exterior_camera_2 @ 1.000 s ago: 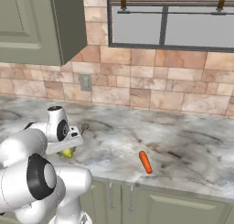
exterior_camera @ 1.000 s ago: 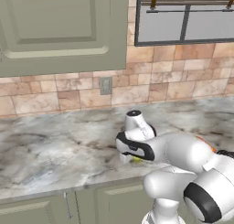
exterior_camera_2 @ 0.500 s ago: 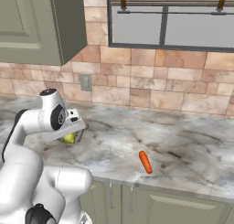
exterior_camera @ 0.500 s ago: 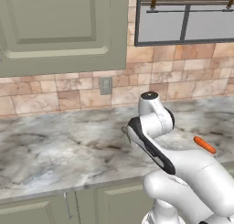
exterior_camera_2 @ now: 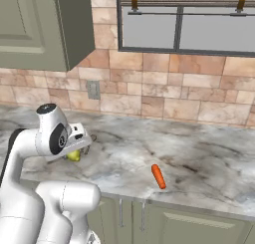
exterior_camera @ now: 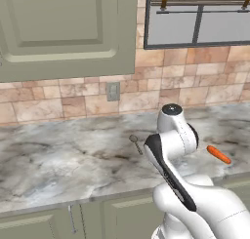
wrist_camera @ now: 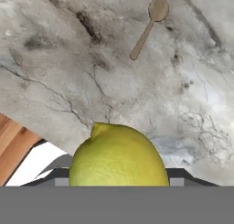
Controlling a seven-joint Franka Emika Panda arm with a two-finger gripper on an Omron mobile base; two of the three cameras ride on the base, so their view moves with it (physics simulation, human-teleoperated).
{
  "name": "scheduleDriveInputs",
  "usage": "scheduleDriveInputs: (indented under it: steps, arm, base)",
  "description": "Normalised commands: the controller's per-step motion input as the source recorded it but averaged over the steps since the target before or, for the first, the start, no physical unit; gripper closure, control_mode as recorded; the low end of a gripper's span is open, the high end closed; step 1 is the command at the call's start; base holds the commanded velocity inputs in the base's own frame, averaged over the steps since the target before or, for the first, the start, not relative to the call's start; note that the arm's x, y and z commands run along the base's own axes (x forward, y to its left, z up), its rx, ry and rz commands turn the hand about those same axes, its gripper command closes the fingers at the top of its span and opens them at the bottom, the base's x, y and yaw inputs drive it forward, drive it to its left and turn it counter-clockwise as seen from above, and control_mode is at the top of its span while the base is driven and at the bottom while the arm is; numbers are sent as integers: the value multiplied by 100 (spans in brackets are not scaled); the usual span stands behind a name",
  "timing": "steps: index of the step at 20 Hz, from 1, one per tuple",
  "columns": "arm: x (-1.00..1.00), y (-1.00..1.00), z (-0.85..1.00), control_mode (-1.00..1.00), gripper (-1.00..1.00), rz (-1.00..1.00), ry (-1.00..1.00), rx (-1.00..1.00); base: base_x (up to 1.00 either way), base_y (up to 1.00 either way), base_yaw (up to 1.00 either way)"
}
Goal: Place the lemon and carrot inside the fridge drawer. Close the drawer after placing the vegetables.
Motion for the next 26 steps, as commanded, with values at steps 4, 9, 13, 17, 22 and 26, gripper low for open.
scheduleDriveInputs:
  steps: [4, 9, 13, 17, 22, 26]
  arm:
    - [-12, 0, -1, 100, 100, -1, 0, 0]
    - [0, 0, 0, 100, 100, 0, 0, 0]
    - [0, 0, 0, 100, 100, 0, 0, 0]
    - [0, 0, 0, 100, 100, 0, 0, 0]
    - [0, 0, 0, 100, 100, 0, 0, 0]
    - [0, 0, 0, 100, 100, 0, 0, 0]
  base:
    - [-75, -4, -5]
    - [-100, 0, -18]
    - [-100, 0, -39]
    - [-93, -1, -57]
    - [-37, -11, -55]
    - [0, -26, -54]
